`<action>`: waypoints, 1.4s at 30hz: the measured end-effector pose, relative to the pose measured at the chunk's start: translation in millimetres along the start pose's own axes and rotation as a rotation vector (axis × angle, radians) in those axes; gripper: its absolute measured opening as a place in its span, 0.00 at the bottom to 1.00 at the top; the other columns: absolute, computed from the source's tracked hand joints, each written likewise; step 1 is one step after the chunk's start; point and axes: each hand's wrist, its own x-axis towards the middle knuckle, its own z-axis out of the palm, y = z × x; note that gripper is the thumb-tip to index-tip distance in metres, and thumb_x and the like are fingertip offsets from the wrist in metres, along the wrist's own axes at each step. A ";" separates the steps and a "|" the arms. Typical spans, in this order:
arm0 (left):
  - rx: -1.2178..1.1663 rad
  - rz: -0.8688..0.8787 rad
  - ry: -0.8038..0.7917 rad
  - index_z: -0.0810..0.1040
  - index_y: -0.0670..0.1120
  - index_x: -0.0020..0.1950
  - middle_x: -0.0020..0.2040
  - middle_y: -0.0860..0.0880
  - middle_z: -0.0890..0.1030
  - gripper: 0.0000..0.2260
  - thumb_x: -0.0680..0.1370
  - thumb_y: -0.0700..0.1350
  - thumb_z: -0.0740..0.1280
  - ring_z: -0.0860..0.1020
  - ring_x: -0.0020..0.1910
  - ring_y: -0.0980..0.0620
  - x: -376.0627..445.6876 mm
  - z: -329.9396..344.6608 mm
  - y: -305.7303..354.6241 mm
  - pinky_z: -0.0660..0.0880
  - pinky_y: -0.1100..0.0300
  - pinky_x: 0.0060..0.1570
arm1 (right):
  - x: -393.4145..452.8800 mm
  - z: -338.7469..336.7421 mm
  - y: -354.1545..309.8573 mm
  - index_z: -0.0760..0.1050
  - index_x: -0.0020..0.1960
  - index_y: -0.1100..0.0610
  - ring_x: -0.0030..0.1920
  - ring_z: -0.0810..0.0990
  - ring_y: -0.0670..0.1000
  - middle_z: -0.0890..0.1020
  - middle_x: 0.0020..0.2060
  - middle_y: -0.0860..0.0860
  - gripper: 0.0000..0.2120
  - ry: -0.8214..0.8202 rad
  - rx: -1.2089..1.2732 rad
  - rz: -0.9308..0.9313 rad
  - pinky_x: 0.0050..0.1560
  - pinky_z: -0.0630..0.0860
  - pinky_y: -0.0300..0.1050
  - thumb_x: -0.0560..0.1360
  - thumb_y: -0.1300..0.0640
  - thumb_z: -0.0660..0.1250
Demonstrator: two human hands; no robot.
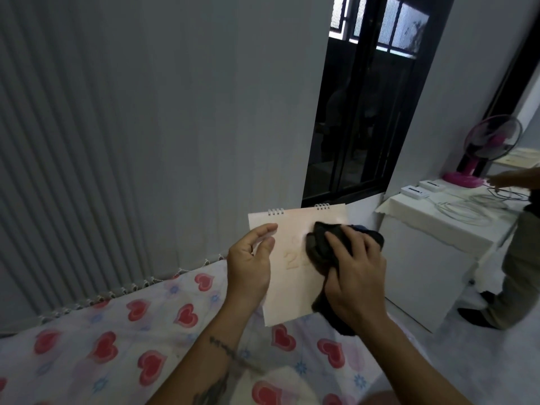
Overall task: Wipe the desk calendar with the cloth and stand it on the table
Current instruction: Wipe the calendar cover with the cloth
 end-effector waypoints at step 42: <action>-0.130 -0.116 0.049 0.85 0.55 0.49 0.54 0.59 0.84 0.15 0.81 0.39 0.62 0.80 0.52 0.66 22.9 3.1 -5.5 0.74 0.74 0.48 | -27.8 0.6 -18.2 0.74 0.64 0.46 0.68 0.67 0.53 0.73 0.67 0.48 0.25 -0.209 0.100 -0.446 0.63 0.64 0.50 0.68 0.57 0.62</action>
